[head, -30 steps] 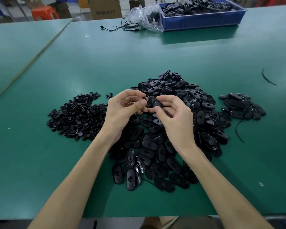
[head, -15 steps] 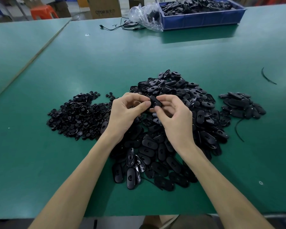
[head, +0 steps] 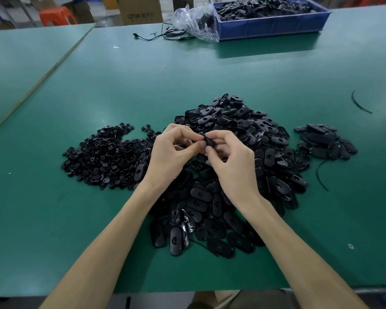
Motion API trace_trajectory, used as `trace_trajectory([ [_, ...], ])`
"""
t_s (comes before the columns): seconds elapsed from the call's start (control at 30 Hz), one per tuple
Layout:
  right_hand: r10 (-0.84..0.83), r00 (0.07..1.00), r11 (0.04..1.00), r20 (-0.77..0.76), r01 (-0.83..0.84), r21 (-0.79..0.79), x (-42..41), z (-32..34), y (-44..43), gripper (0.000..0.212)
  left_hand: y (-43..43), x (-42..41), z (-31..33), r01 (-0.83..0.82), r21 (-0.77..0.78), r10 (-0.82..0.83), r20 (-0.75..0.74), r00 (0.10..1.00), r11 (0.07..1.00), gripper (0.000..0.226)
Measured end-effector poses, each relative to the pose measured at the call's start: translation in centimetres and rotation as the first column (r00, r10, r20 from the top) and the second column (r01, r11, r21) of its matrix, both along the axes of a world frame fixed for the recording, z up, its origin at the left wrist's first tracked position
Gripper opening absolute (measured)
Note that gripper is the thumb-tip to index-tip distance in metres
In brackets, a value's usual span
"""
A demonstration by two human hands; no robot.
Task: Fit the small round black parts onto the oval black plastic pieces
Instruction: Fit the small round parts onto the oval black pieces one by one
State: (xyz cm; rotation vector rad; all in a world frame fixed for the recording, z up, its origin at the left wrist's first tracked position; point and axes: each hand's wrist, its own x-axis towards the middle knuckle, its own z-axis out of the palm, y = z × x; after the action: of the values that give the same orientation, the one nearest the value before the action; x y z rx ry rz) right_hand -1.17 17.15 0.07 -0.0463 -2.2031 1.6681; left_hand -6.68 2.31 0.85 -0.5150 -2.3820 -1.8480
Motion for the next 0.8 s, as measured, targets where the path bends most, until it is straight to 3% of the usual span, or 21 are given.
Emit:
trace_trajectory([
  [0.27, 0.025, 0.999, 0.998, -0.026, -0.023, 0.053, 0.13, 0.1, 0.15, 0.028, 0.01, 0.24, 0.31, 0.01, -0.002, -0.01, 0.017, 1.0, 1.0, 0.012],
  [0.53, 0.04, 0.999, 0.998, -0.033, -0.039, 0.041, 0.23, 0.26, 0.2, 0.027, -0.06, 0.16, 0.58, 0.036, 0.048, -0.039, 0.078, 0.996, 0.998, 0.035],
  [0.67, 0.032, 0.999, 0.999, -0.036, -0.031, 0.03, 0.26, 0.52, 0.31, 0.023, -0.23, 0.05, 0.68, 0.089, 0.012, -0.09, 0.071, 0.993, 0.996, 0.022],
  [0.8, 0.036, 0.999, 0.999, -0.031, -0.036, -0.01, 0.35, 0.8, 0.33, 0.02, -0.06, 0.11, 0.73, 0.1, 0.093, -0.111, 0.117, 0.987, 0.991, 0.021],
])
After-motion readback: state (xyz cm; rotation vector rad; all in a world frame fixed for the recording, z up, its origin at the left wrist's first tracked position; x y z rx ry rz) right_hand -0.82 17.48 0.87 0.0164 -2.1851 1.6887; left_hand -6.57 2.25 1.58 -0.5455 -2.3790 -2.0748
